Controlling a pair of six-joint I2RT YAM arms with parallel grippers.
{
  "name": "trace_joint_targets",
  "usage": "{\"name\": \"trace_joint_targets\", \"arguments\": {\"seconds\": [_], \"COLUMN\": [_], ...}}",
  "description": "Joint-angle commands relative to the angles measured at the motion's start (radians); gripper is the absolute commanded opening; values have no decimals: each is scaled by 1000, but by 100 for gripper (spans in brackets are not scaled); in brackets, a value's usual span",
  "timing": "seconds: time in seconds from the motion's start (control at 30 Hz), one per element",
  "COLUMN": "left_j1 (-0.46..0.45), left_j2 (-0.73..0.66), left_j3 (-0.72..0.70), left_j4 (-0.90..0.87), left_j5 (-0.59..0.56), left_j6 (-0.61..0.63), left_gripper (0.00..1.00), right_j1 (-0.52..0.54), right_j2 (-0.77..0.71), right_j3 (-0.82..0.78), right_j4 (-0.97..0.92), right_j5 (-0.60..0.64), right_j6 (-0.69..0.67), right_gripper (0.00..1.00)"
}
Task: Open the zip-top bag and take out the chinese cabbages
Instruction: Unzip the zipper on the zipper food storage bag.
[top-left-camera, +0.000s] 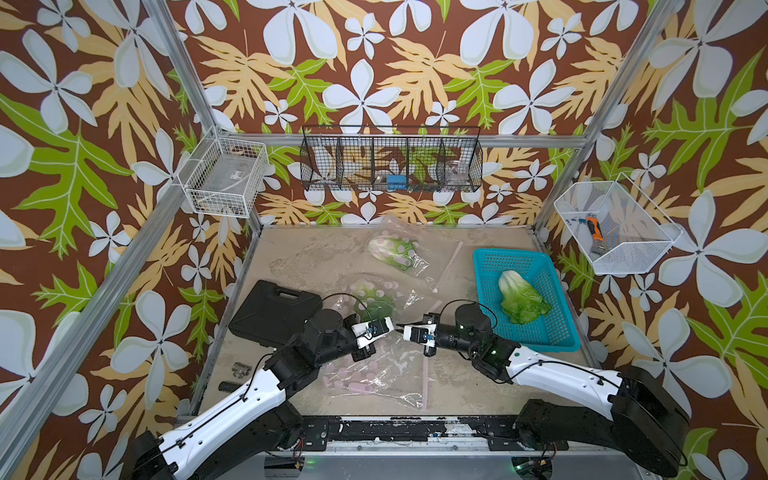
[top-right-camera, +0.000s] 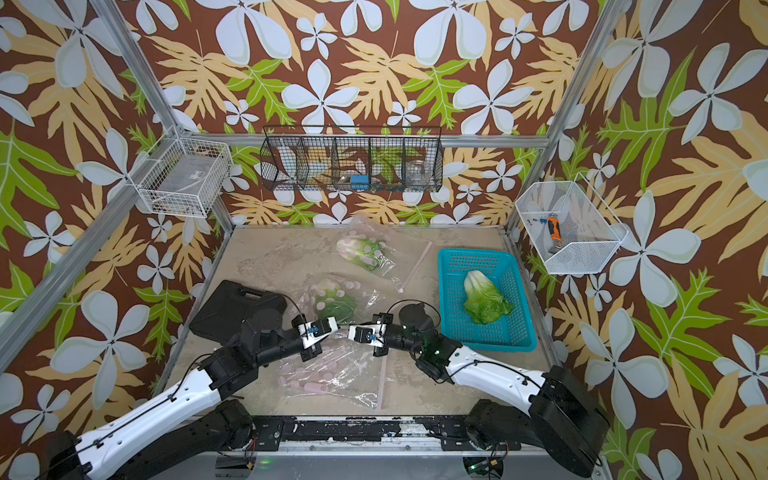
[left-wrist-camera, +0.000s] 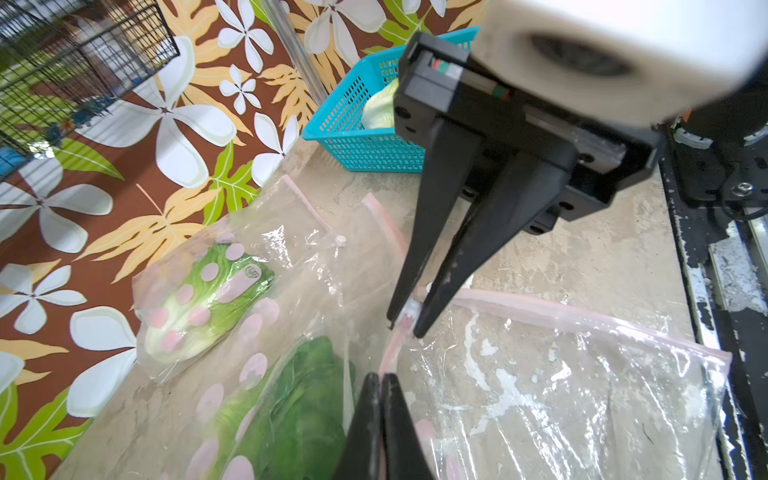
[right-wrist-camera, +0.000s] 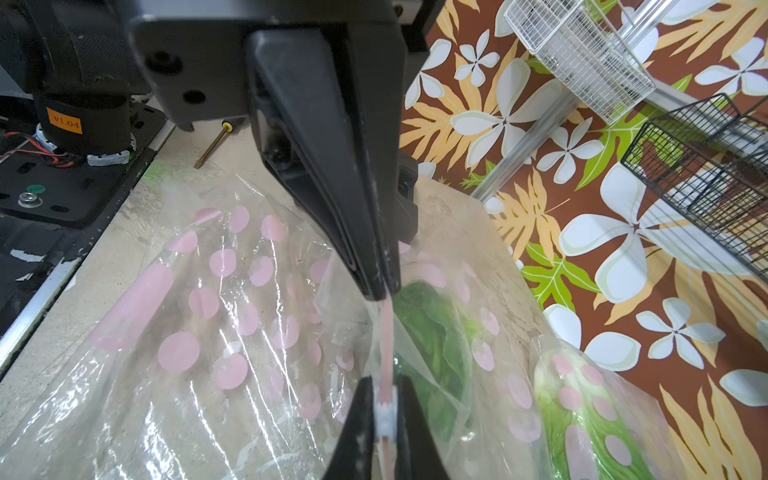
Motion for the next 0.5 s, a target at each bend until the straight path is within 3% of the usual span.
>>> {"name": "trace_joint_targets", "arguments": {"seconds": [0.0,0.27,0.47], "left_j1": [-1,-1,2], "left_j2": [-57,-131,-212], "left_j3": [-9,8,-31], "left_j4": [12,-85,-53], "left_j5": [-71,-140,-240], "left_j6": [-17,-70,-60], "left_gripper": [0,0,0], "right_j1": [-1,-2,-2], "right_j2": [-8,16,19], "right_j3": [-3,49,59], "right_j4": [0,-73,-100], "right_j5": [10,59,151], "right_j6": [-34,-79,-80], "right_gripper": [0,0,0]}}
